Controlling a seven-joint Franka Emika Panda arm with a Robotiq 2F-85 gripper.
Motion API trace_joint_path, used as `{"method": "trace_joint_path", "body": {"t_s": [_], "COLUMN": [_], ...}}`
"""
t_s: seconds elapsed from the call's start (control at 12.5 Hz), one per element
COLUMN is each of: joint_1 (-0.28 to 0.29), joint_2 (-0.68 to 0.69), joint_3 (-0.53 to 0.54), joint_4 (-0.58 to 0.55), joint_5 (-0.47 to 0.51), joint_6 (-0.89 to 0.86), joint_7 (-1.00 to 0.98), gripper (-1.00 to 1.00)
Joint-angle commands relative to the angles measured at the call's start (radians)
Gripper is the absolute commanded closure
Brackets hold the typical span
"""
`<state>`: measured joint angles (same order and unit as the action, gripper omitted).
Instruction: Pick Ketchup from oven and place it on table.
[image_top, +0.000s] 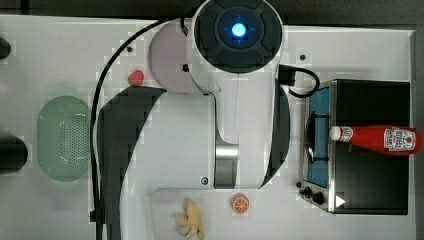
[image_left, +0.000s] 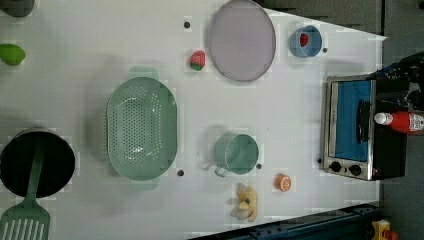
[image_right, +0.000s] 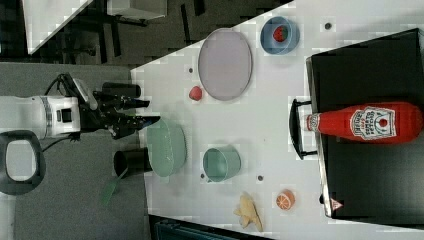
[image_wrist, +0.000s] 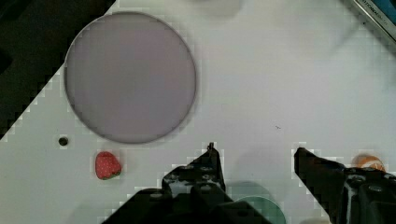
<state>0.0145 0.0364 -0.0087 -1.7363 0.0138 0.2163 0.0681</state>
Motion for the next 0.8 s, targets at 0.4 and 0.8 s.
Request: {"method": "trace_joint_path", "body": {"t_s": [0.4,0.8], "joint_1": [-0.148,-0.157], "joint_2": [-0.143,-0.052], "joint_3": [-0.056,-0.24], "joint_4": [-0.068,-0.068], "joint_5": [-0.023,-0.023], "joint_6": [-0.114,-0.052], "joint_7": [-0.044,-0.045], "gripper": [-1.0,-1.0]}}
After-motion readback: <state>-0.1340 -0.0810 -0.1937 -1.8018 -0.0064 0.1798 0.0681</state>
